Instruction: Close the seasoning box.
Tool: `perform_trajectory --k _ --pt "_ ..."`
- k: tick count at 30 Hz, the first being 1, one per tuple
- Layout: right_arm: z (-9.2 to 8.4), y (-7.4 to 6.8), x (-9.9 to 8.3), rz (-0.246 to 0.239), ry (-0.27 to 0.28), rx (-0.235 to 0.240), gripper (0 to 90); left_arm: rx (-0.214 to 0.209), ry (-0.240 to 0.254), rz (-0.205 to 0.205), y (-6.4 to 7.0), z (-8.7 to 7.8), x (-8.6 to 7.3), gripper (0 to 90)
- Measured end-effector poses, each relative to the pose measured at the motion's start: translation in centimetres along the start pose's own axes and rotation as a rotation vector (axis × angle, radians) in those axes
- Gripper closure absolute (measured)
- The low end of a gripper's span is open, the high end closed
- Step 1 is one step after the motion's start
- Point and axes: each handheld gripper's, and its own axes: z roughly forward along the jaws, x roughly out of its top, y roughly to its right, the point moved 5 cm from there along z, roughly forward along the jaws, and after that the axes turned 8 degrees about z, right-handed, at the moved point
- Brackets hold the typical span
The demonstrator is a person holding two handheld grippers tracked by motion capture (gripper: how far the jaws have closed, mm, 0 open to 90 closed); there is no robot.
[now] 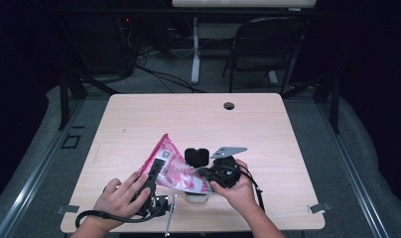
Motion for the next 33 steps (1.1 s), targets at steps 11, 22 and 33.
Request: perform_trajectory --k 11,22,33 --pt "0.35 -0.18 -0.02 -0.007 -0.004 0.005 90.0 -0.008 -0.003 0.002 0.01 -0.10 -0.17 74.7" --pt "0.46 -0.38 -0.03 -0.010 -0.007 0.006 90.0 -0.002 -0.002 0.003 -0.19 -0.16 -0.24 74.8" --pt "0.43 -0.43 0.00 -0.010 -0.003 0.006 90.0 0.006 0.001 0.008 -0.37 -0.21 -0.22 74.9"
